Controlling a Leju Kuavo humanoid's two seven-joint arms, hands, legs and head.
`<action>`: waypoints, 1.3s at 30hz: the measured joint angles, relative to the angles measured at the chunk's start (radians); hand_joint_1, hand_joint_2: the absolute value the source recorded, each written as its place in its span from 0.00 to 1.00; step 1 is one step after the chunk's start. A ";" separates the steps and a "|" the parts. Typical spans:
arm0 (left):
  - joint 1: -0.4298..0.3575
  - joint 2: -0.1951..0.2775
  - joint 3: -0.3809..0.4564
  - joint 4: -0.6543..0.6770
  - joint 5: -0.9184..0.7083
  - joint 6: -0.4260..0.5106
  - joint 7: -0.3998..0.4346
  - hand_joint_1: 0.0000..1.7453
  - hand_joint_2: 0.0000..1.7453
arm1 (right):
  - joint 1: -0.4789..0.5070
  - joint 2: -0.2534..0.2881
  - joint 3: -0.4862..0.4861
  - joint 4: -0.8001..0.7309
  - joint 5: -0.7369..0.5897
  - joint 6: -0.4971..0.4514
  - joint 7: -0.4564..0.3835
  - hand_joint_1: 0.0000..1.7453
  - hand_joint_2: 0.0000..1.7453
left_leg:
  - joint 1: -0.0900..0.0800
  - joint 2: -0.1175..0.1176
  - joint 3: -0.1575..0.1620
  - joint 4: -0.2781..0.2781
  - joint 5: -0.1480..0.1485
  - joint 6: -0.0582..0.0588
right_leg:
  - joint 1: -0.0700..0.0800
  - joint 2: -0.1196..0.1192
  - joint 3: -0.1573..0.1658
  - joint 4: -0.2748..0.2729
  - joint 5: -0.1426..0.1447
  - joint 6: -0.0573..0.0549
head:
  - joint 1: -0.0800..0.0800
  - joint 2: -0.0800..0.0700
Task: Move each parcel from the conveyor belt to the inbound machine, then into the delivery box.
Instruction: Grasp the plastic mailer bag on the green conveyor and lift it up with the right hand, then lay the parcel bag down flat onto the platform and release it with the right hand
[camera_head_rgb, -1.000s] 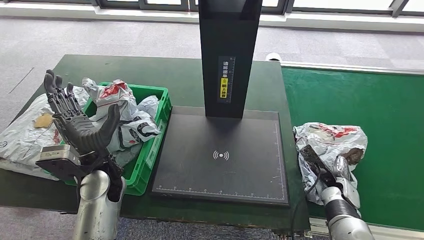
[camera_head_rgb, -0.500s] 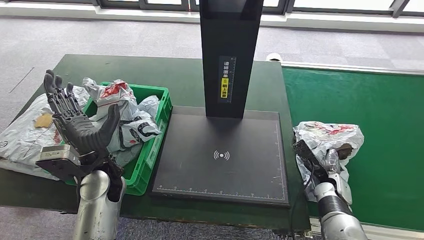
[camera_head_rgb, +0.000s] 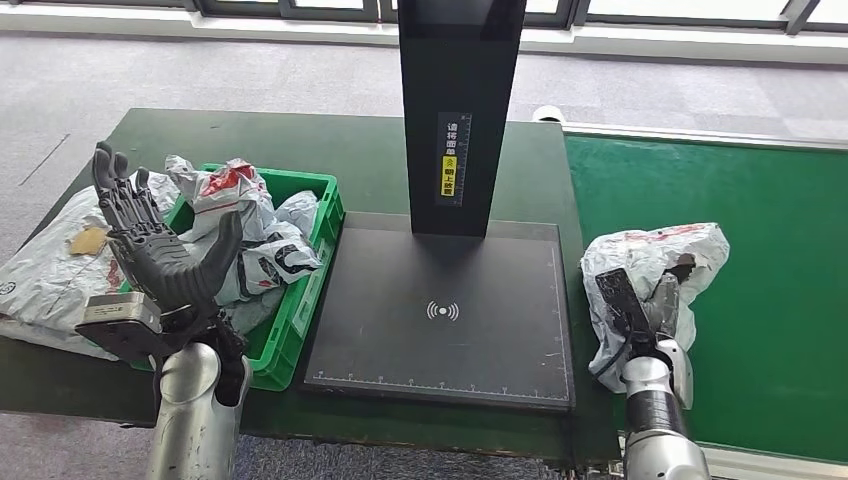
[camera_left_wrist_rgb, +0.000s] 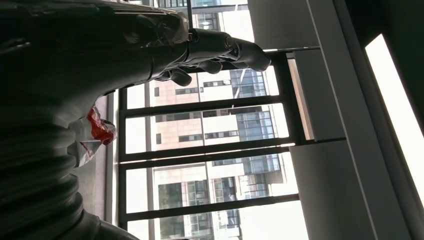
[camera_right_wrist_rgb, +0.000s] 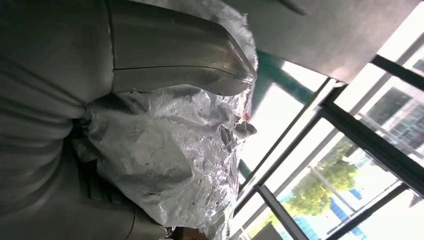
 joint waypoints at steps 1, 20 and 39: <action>0.000 0.000 0.000 0.000 0.000 -0.001 0.000 0.00 1.00 | 0.025 0.015 0.022 -0.055 -0.038 0.017 -0.015 1.00 1.00 | 0.000 0.000 0.000 0.000 0.000 0.000 | 0.000 0.000 0.000 0.000 0.000 0.000 | 0.000 0.000; 0.007 0.002 -0.001 0.003 0.015 0.009 0.000 0.00 1.00 | 0.249 0.082 0.554 -0.712 -0.446 0.063 -0.050 1.00 1.00 | 0.000 0.001 0.001 0.000 -0.002 -0.001 | 0.000 0.001 0.001 0.000 -0.002 0.000 | 0.000 0.000; 0.008 0.003 -0.025 0.006 0.034 0.040 0.000 0.00 1.00 | 0.115 0.086 0.641 -0.426 -0.431 0.070 0.023 1.00 1.00 | 0.000 0.001 0.001 0.000 -0.001 -0.001 | 0.000 0.001 0.001 0.000 -0.002 0.000 | 0.000 0.000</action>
